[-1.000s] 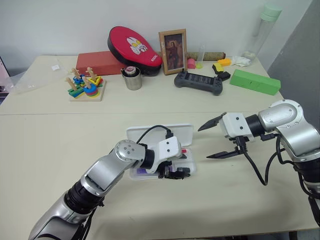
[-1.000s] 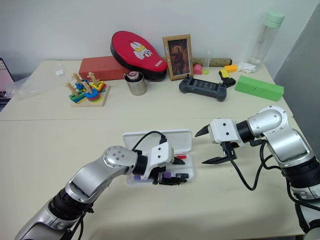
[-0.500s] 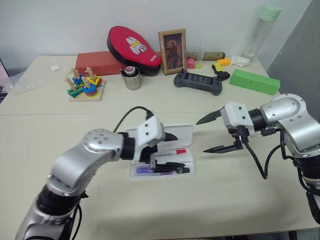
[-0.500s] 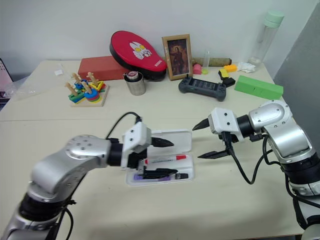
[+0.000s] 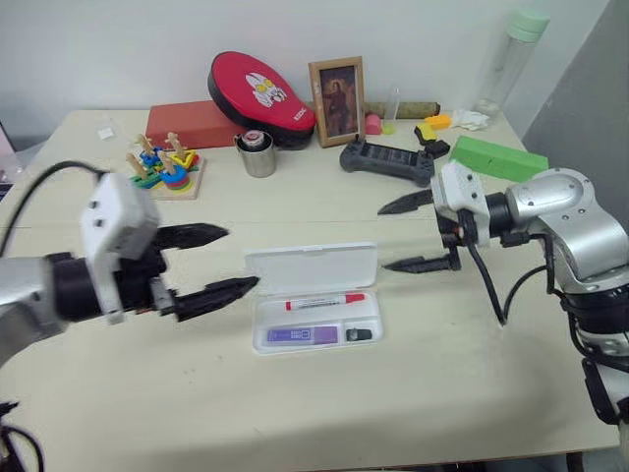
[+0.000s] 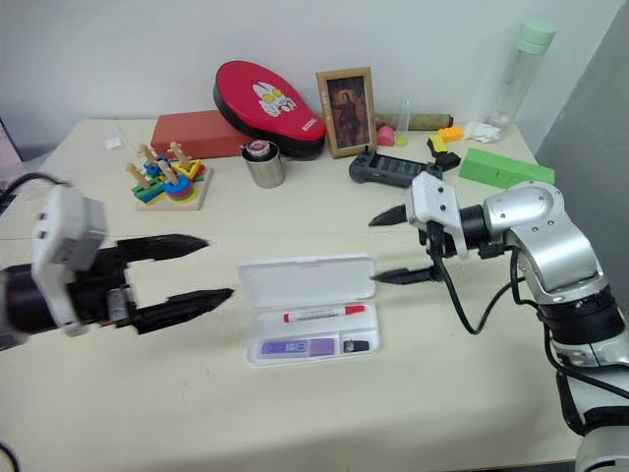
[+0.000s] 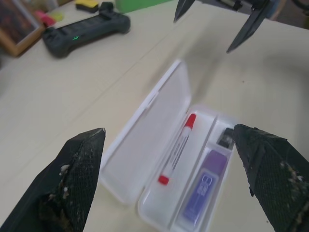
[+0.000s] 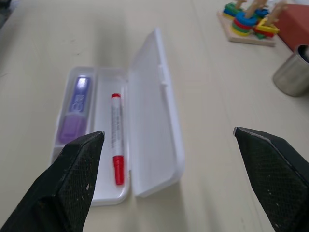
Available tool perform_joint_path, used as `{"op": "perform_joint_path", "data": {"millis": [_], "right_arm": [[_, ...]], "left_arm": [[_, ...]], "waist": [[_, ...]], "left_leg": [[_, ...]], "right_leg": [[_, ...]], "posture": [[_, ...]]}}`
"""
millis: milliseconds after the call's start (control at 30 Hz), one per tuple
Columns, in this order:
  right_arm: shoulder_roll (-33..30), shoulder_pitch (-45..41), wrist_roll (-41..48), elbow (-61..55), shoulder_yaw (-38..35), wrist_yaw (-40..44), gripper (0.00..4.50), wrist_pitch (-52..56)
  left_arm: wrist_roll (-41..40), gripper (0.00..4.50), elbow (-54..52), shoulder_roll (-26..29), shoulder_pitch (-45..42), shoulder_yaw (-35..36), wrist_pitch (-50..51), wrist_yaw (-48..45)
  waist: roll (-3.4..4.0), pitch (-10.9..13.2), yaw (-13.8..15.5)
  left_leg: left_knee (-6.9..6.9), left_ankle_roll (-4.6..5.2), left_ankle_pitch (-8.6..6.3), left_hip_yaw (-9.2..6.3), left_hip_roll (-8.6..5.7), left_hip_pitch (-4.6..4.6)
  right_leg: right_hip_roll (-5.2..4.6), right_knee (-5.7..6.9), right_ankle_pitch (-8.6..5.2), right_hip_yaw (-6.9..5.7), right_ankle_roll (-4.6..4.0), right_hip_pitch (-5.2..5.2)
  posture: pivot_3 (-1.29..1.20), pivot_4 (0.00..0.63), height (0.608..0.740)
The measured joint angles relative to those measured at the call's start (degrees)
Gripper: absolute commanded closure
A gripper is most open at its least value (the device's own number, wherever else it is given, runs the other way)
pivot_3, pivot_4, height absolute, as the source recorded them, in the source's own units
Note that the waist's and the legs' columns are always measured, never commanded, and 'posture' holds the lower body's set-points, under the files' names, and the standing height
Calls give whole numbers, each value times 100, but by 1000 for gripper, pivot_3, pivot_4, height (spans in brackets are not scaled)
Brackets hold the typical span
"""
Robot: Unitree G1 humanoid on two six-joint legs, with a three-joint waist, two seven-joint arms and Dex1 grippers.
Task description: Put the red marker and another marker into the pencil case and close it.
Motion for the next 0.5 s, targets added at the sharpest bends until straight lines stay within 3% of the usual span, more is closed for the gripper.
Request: {"op": "perform_joint_path", "data": {"millis": [267,400,500], "right_arm": [[450,-269,-474,871,201,-411,0,-12],[723,-393,-687,1258,238,-649,0,-61],[859,-521,-754,1439,236,-781,468,-61]], "left_arm": [[-254,51,-373,224,1411,1525,104,-359],[-331,51,-382,226,1579,1625,55,-321],[-379,27,-404,225,1650,1628,-14,-226]], "waist": [[2,2,-13],[2,2,-35],[2,2,-36]], "left_leg": [[-13,-1,0,4,1,0],[-19,-2,1,7,2,0],[-30,-2,1,10,2,-1]], "right_leg": [[0,1,-1,0,-4,-9],[0,2,0,4,-5,-15],[0,1,0,6,-5,-19]], "posture": [[0,150,740],[0,150,740],[0,150,740]]}}
